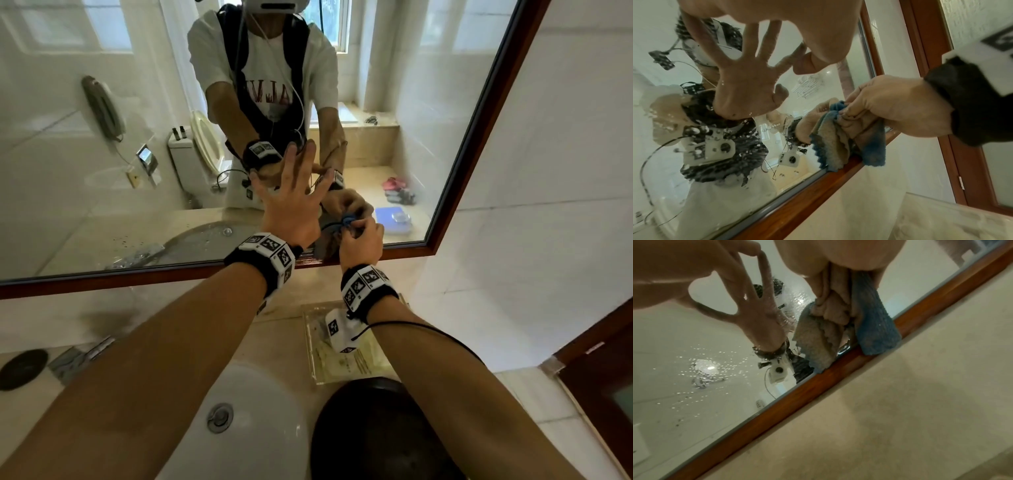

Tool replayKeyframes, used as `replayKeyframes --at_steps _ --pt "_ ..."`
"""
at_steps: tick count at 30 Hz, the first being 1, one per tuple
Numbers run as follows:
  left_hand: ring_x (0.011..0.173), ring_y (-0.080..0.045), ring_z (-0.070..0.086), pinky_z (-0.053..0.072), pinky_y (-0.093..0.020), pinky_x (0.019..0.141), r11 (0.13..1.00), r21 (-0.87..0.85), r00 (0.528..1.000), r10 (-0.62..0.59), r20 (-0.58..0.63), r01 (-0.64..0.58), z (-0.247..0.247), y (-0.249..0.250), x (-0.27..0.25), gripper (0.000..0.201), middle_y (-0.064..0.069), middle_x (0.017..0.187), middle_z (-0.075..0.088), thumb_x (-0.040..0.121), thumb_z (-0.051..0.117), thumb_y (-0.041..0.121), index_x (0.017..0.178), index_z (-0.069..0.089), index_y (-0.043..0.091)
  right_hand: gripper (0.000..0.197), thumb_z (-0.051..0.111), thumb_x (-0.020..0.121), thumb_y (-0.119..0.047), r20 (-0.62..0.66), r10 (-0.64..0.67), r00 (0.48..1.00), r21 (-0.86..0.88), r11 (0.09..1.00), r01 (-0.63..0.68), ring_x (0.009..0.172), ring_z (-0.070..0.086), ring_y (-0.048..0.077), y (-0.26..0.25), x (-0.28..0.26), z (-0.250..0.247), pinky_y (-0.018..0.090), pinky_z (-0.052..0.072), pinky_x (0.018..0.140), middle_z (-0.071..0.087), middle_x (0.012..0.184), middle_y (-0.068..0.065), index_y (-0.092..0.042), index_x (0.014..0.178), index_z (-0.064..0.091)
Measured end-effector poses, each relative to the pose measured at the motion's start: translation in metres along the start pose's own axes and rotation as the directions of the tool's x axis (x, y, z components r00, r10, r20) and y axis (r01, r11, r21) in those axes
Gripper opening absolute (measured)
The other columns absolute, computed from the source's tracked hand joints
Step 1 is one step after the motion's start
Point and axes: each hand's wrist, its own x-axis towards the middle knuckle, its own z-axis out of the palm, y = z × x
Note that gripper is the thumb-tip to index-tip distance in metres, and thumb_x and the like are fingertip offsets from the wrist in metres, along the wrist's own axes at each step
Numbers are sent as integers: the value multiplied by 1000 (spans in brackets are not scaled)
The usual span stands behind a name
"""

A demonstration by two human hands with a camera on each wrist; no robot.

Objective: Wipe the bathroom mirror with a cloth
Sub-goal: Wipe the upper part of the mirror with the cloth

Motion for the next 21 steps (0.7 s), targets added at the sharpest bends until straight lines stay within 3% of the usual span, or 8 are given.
replayKeyframes --at_steps 6,12,17,21 --pt "150 -36 0 20 -82 96 1000 2 1000 5 -14 -5 0 -1 -1 95 -10 164 3 67 70 21 150 24 34 9 58 88 -9 -88 83 993 -71 994 -89 102 55 35 30 37 -42 35 42 88 53 116 17 -4 95 60" --pt "150 -36 -1 19 -82 96 1000 7 1000 1 -16 -1 6 -1 -1 95 -11 164 2 71 70 24 151 20 35 15 60 89 -16 -162 160 974 -111 978 -179 105 57 35 58 67 -77 38 45 89 53 122 14 -8 102 60" --pt "150 -38 -3 15 -83 97 1000 6 1000 -8 -4 8 6 1 -1 91 -12 164 -2 75 64 20 152 18 35 25 57 93 -22 -173 243 954 -85 962 -261 110 57 35 58 58 -63 42 45 94 50 128 14 -7 113 54" --pt "149 -39 -3 14 -83 98 1000 9 1000 3 -11 -3 6 1 -1 87 -12 164 -2 79 60 22 153 16 36 37 59 93 -24 -113 210 971 -93 971 -221 122 49 37 49 30 -27 42 42 100 41 138 17 -3 122 51"
